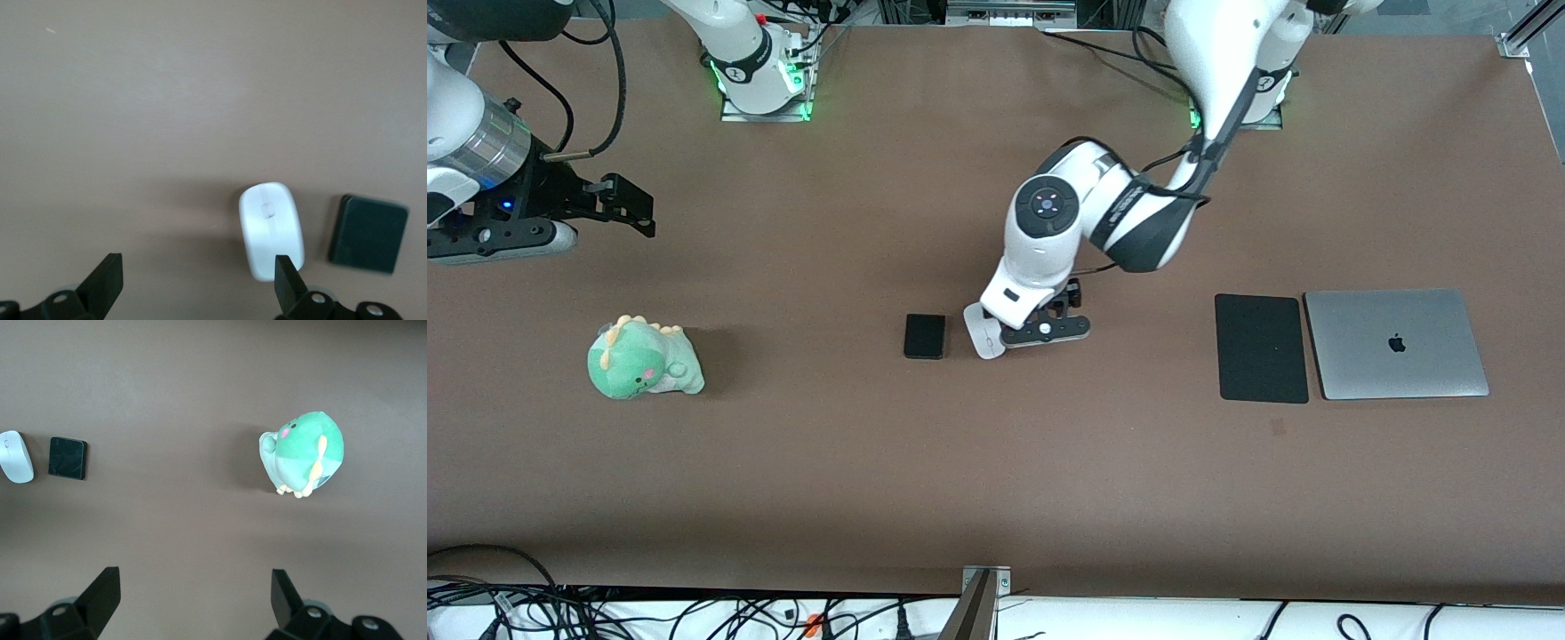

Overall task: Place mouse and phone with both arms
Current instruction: 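Move the left gripper over the white mouse and lower it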

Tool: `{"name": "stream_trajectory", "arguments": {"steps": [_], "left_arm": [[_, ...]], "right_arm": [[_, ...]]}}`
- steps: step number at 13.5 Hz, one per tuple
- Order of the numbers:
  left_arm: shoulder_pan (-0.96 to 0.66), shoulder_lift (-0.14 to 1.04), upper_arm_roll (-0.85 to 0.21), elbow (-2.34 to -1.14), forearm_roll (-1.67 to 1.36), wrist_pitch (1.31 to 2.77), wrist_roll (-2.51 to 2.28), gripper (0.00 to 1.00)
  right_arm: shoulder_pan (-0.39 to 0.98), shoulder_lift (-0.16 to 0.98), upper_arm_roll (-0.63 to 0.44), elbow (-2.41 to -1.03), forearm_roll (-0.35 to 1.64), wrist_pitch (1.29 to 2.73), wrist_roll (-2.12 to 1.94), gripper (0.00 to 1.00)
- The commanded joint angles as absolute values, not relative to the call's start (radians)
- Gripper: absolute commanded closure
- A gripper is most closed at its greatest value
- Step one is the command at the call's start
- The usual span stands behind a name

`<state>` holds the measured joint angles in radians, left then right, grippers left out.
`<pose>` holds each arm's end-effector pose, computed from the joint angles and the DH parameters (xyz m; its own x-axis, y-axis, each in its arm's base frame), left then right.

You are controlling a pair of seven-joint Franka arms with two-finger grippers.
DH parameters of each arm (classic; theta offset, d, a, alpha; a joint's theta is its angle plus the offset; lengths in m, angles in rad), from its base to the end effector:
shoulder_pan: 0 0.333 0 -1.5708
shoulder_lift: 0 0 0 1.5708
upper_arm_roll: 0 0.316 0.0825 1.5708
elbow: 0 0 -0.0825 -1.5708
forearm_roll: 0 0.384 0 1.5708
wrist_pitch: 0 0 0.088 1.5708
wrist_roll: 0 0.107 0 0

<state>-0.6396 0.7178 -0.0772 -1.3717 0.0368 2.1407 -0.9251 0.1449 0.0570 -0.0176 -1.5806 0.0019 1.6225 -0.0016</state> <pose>0.5652 -0.4743 0.2968 0.9779 0.2085 0.0171 0.2073 -0.9768 0.0538 0.5707 0.0735 0.5922 0.9916 0.1284 -0.0151 0.1284 -0.9917 -0.0009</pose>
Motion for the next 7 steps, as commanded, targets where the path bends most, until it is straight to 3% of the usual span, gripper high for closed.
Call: {"name": "stream_trajectory", "arguments": {"steps": [1, 7], "left_arm": [[-0.707, 0.81, -0.055, -1.331, 0.077, 2.229, -1.028, 0.0], [-0.724, 0.893, -0.055, -1.322, 0.081, 2.286, -1.034, 0.0]], "right_arm": [[0.141, 0.051, -0.014, -1.577, 0.005, 1.614, 0.005, 0.0], [0.141, 0.052, -0.014, -1.577, 0.005, 1.615, 0.005, 0.0]]}}
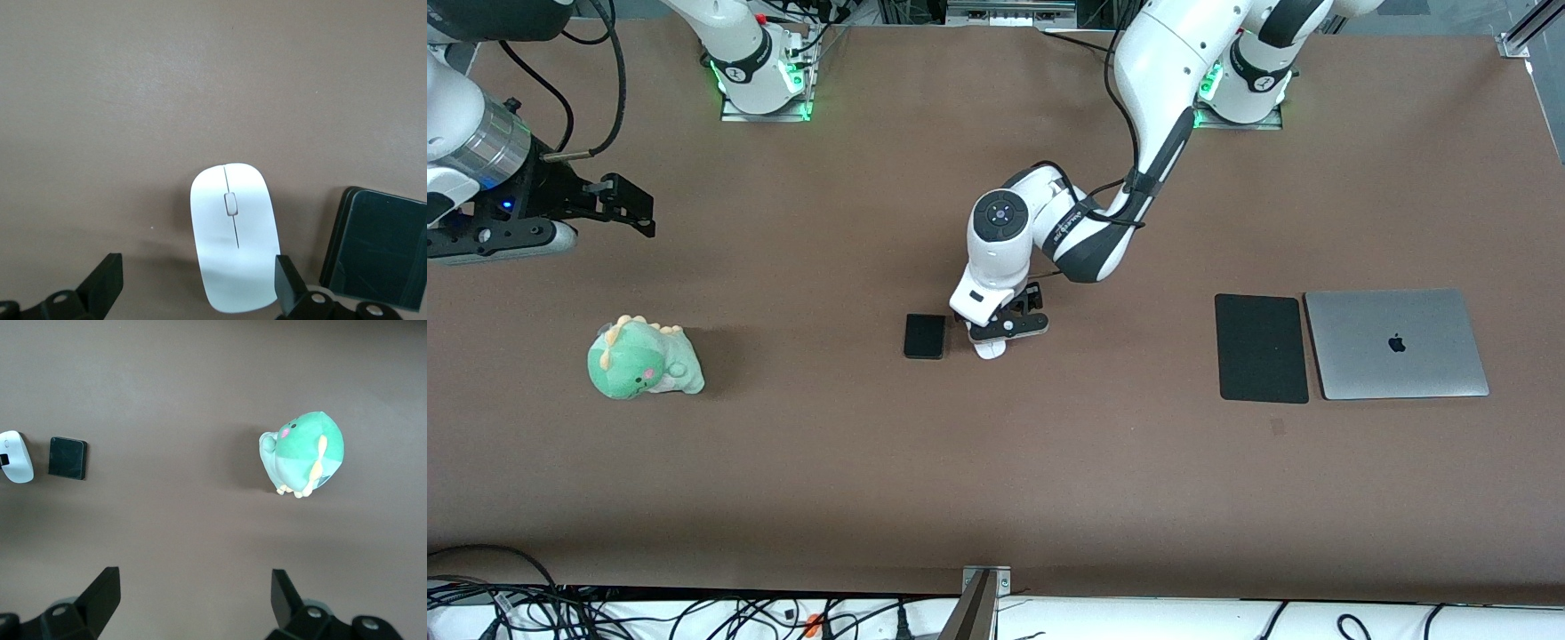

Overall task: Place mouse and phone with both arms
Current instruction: 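Move the left gripper over the white mouse and lower it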

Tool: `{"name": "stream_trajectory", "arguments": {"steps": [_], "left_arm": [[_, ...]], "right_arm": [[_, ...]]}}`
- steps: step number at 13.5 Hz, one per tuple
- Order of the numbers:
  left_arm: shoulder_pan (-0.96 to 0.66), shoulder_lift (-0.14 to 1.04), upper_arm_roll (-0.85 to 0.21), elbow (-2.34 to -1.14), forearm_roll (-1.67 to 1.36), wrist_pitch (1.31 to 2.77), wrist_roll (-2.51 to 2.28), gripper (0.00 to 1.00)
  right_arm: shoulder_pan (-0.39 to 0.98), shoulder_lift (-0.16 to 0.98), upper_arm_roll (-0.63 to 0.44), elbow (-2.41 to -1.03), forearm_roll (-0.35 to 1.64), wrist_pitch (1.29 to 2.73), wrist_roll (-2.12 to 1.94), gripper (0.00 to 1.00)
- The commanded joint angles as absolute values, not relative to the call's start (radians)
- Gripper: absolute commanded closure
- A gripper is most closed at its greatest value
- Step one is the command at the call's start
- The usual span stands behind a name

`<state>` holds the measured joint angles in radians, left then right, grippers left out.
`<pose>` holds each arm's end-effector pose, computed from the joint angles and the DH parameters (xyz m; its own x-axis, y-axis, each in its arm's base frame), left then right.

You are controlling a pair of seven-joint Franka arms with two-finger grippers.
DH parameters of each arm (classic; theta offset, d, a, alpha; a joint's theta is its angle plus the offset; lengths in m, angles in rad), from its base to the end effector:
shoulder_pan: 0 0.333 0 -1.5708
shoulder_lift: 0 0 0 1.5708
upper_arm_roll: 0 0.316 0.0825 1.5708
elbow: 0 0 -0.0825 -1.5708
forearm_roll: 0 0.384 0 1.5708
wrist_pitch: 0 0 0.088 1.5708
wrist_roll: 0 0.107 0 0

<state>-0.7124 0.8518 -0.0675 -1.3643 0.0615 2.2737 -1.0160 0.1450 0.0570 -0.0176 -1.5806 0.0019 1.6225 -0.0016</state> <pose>0.5368 -0.5133 0.2132 0.9748 0.2211 0.0301 0.2194 -0.9743 0.0515 0.5707 0.0736 0.5922 0.9916 0.1285 -0.0151 0.1285 -0.9917 -0.0009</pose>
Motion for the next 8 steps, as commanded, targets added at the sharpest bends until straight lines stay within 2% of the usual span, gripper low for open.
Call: {"name": "stream_trajectory", "arguments": {"steps": [1, 8], "left_arm": [[-0.739, 0.9, -0.055, -1.319, 0.081, 2.301, -1.034, 0.0], [-0.753, 0.93, -0.051, -1.321, 0.08, 2.379, -1.089, 0.0]], "right_arm": [[0.141, 0.052, -0.014, -1.577, 0.005, 1.615, 0.005, 0.0], [0.141, 0.052, -0.014, -1.577, 0.005, 1.615, 0.005, 0.0]]}}
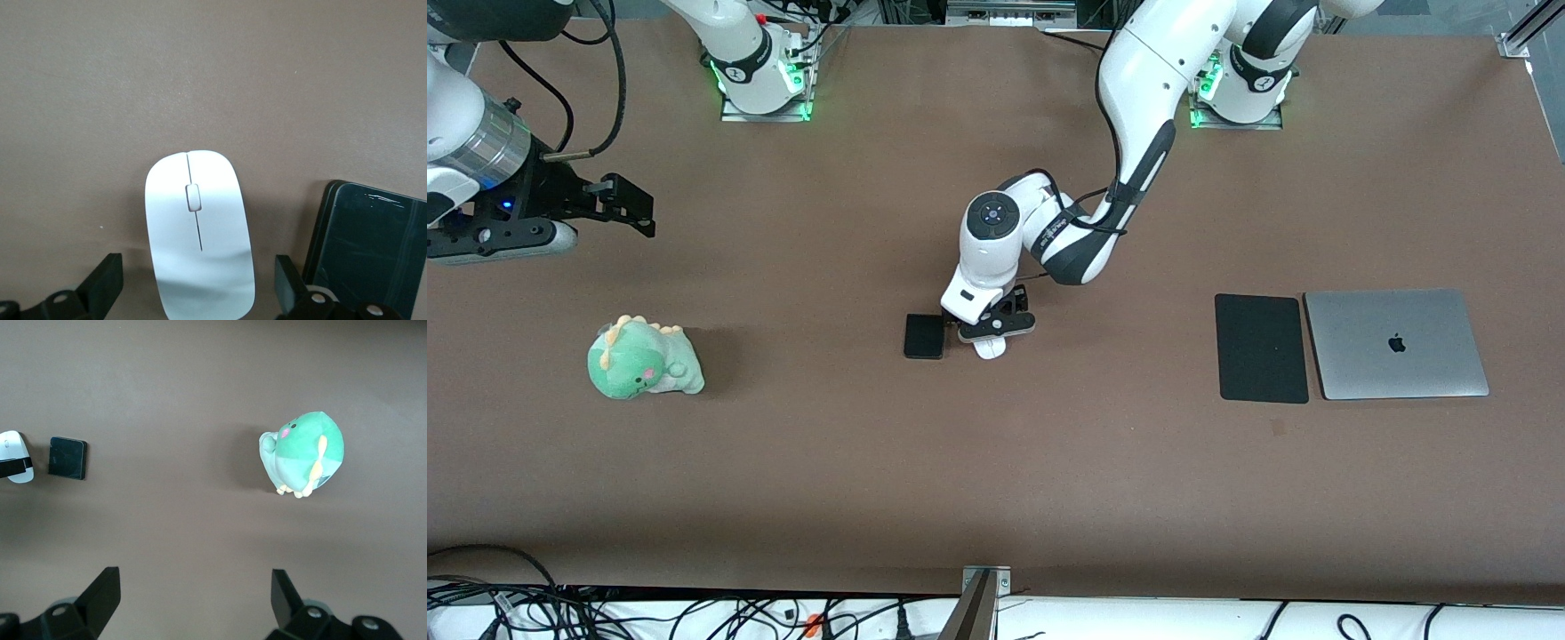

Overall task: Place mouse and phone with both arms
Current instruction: 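Close the left gripper on the white mouse and lift it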

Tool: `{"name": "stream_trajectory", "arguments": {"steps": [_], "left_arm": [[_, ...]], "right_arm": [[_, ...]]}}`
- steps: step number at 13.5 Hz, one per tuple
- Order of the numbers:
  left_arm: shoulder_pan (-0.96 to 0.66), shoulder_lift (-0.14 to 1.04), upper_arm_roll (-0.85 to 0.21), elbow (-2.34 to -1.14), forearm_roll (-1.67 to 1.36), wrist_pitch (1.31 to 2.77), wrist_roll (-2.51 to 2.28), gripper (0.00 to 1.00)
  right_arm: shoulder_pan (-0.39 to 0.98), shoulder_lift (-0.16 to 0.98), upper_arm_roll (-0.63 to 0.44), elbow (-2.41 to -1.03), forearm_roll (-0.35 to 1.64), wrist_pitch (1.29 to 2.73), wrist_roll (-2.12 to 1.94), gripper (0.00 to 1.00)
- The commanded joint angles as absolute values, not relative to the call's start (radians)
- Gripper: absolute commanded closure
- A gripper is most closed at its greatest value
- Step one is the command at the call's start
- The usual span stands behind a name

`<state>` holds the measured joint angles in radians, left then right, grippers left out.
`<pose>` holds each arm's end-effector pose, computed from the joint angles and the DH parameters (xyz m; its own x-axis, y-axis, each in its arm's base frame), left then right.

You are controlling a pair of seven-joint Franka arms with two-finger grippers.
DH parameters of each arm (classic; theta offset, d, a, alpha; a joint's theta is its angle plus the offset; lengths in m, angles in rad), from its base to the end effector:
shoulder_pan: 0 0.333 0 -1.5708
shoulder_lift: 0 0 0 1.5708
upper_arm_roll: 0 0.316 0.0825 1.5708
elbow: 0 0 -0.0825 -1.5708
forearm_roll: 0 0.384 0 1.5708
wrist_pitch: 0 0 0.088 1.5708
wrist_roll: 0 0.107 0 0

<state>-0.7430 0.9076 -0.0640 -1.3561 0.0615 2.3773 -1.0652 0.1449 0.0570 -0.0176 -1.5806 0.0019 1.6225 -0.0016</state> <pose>0.5255 -0.5319 0.1853 0.9684 0.2436 0.0532 0.2374 -0.9660 0.1024 0.5707 0.0735 0.5922 0.9916 0.1284 -0.0151 0.1284 -0.9917 -0.0009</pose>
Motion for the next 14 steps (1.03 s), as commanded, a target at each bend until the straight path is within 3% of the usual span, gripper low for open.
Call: {"name": "stream_trajectory", "arguments": {"steps": [1, 4, 5, 9, 12, 14], "left_arm": [[-0.753, 0.939, -0.051, -1.319, 0.08, 2.381, -1.094, 0.01], [-0.753, 0.95, -0.051, -1.315, 0.077, 2.419, -1.135, 0.02], [-0.749, 0.951, -0.051, -1.313, 0.078, 2.419, -1.131, 0.07], [-0.753, 0.953, -0.051, -1.316, 0.081, 2.419, -1.127, 0.48], [-0.755, 0.956, -0.051, -1.316, 0.083, 2.419, -1.121, 0.63], [-0.753, 0.948, -0.049, -1.316, 0.086, 2.418, -1.121, 0.63]], "right_arm": [[0.141, 0.052, -0.014, -1.577, 0.005, 1.614, 0.005, 0.0], [0.141, 0.052, -0.014, -1.577, 0.005, 1.614, 0.005, 0.0], [0.141, 0.052, -0.014, -1.577, 0.005, 1.614, 0.003, 0.0], [0.141, 0.052, -0.014, -1.577, 0.005, 1.614, 0.003, 0.0], [0.141, 0.052, -0.014, -1.577, 0.005, 1.614, 0.003, 0.0], [0.141, 0.052, -0.014, -1.577, 0.005, 1.614, 0.003, 0.0]]}}
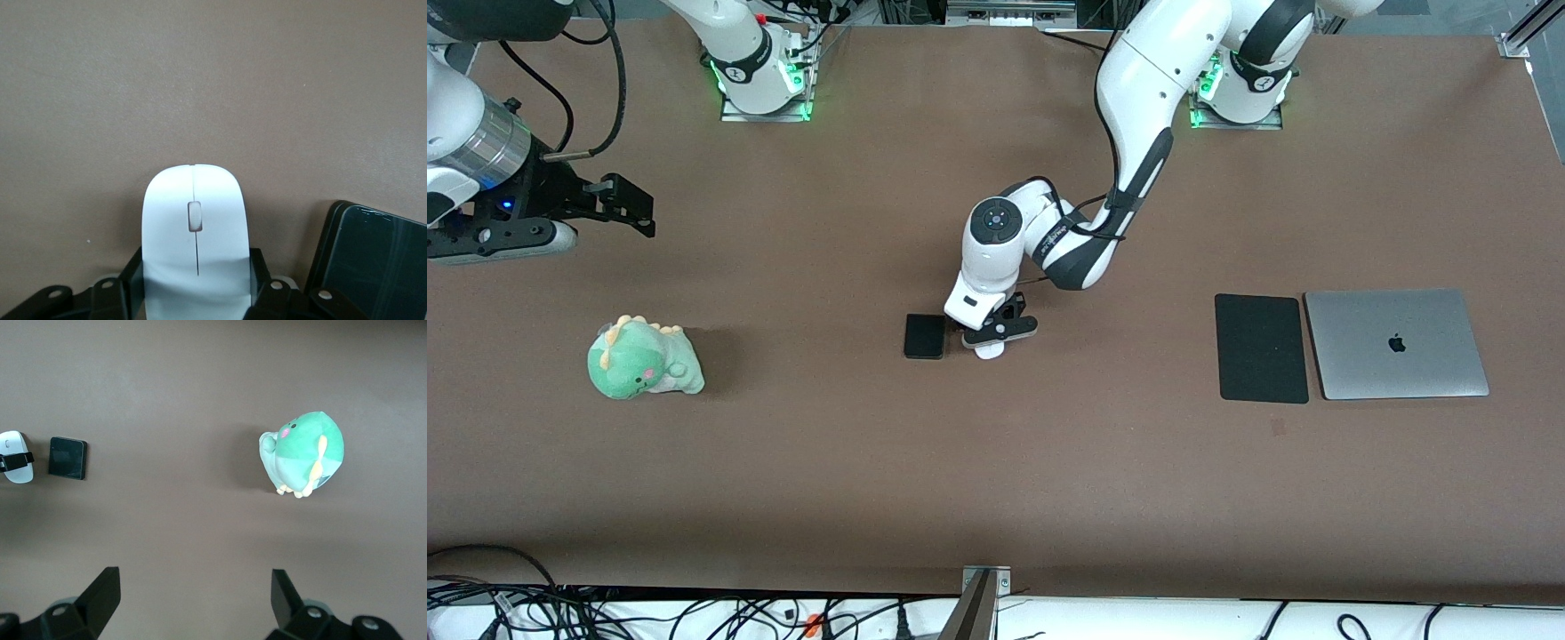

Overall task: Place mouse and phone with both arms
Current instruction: 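Close the left gripper on the white mouse and lift it, then carry the mouse to the mouse pad while the right gripper reaches the phone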

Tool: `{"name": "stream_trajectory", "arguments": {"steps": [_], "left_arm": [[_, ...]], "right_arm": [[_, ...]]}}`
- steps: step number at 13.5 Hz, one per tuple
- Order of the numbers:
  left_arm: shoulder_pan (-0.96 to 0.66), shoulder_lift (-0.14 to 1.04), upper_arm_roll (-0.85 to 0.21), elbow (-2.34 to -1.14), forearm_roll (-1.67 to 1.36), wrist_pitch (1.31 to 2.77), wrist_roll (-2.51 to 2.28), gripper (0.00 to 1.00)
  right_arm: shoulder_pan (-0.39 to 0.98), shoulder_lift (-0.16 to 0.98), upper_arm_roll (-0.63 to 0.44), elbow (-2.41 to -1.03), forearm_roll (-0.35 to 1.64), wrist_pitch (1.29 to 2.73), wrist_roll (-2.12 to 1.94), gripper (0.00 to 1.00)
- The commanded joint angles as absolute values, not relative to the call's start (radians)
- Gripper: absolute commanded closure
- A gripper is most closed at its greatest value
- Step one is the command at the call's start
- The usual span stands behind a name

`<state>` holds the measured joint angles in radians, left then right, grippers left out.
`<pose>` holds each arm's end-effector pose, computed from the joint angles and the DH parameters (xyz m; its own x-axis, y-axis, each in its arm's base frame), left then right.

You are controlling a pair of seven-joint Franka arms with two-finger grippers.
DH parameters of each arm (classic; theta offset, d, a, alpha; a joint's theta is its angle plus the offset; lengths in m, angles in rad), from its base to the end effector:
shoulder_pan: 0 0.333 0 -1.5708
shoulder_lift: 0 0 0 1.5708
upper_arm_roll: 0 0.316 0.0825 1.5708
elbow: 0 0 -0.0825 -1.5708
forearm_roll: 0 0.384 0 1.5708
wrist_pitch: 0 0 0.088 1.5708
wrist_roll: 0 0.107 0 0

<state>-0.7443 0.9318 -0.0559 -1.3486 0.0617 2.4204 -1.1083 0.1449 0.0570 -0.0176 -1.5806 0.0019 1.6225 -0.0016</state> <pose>0.5297 -0.5312 0.1747 0.9550 0.2896 0.0648 0.2801 -0.9517 0.1254 0.5707 0.0735 0.5922 0.9916 0.1284 -0.0151 0.1284 -0.9917 -0.0009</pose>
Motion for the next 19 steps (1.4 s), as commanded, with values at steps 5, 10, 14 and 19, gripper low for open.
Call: {"name": "stream_trajectory", "arguments": {"steps": [5, 10, 14, 19], "left_arm": [[-0.721, 0.847, -0.023, -1.309, 0.086, 2.217, -1.025, 0.63], [-0.522, 0.694, -0.026, -1.313, 0.074, 1.95, -0.659, 0.63], [-0.327, 0.632, -0.034, -1.331, 0.069, 1.821, -0.305, 0.63], [-0.074, 0.592, -0.075, -1.489, 0.066, 1.886, 0.059, 0.62]], "right_arm": [[0.141, 0.052, -0.014, -1.577, 0.005, 1.615, 0.003, 0.0], [0.141, 0.057, -0.014, -1.577, 0.005, 1.624, 0.002, 0.0], [0.14, 0.086, -0.014, -1.575, 0.012, 1.657, -0.009, 0.0], [0.189, 0.107, -0.003, -1.582, 0.005, 1.62, -0.002, 0.0]]}}
